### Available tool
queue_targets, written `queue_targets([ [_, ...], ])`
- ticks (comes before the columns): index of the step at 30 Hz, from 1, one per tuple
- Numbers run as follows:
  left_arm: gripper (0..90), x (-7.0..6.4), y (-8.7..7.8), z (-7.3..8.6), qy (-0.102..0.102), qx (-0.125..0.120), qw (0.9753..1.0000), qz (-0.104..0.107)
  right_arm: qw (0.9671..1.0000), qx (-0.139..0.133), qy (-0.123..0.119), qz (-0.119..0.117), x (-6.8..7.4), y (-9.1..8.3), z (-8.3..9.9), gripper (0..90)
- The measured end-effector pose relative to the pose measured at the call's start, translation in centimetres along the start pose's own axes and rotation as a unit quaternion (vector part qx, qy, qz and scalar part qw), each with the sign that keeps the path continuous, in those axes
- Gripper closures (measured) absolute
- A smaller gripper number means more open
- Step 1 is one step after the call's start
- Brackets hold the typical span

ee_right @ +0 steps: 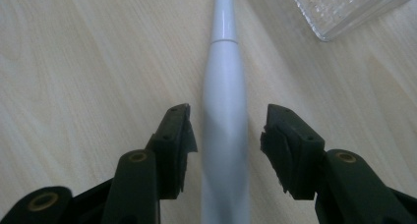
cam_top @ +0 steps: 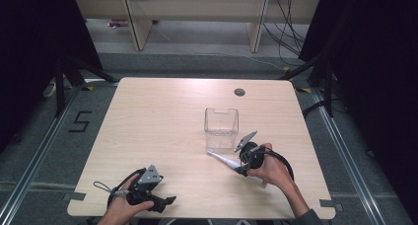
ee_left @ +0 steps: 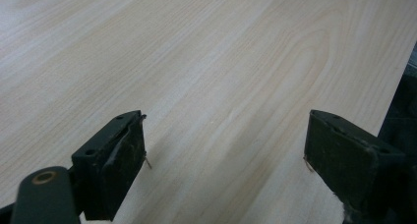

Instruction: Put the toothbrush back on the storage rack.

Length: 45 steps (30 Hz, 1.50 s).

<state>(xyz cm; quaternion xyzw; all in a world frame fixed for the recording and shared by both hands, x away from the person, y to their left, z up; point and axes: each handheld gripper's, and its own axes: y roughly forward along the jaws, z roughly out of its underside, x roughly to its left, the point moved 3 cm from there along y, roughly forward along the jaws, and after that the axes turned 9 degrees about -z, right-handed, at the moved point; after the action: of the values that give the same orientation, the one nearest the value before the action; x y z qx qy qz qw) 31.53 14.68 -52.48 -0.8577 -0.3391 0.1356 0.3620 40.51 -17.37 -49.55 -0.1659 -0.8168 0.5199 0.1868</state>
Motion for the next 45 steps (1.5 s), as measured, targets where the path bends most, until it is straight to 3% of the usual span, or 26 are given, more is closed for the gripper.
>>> queue_targets([
  [2,14.9,0.2,-0.1,0.0,0.012,0.005,0.9999,-0.006,1.0000,0.004,0.003,-0.001,-0.1,0.1,-0.1,52.6],
  [5,14.9,0.2,-0.1,0.0,0.012,0.005,0.9999,-0.006,1.0000,0.007,0.005,0.001,-0.3,0.2,-0.2,50.9],
  [7,14.9,0.0,0.0,0.0,0.000,0.000,1.0000,-0.001,0.9998,0.016,0.005,0.005,-0.3,0.2,-0.3,50.9],
  [9,14.9,0.0,0.0,0.0,0.000,0.000,1.0000,0.000,0.9999,0.015,-0.003,0.004,-0.4,0.3,-0.4,50.9],
  [10,14.9,0.2,-0.1,0.0,0.012,0.005,0.9999,-0.006,0.9998,0.019,-0.006,-0.003,-0.3,0.4,-0.6,51.4],
  [11,14.9,0.2,0.0,0.0,0.009,0.004,0.9999,-0.003,0.9998,0.021,0.004,-0.003,-0.2,0.4,-0.7,51.4],
  [18,14.9,0.1,-0.1,0.0,0.009,0.005,0.9999,-0.001,0.9991,0.042,-0.001,-0.003,-0.1,0.8,-1.0,52.5],
  [20,14.9,0.0,-0.1,0.0,-0.001,-0.002,1.0000,0.000,0.9989,0.046,-0.003,-0.003,-0.2,0.9,-1.1,53.0],
  [45,14.9,0.0,-0.1,0.0,-0.001,-0.002,1.0000,0.001,0.9950,0.099,-0.007,-0.010,-0.4,1.8,-1.9,64.1],
])
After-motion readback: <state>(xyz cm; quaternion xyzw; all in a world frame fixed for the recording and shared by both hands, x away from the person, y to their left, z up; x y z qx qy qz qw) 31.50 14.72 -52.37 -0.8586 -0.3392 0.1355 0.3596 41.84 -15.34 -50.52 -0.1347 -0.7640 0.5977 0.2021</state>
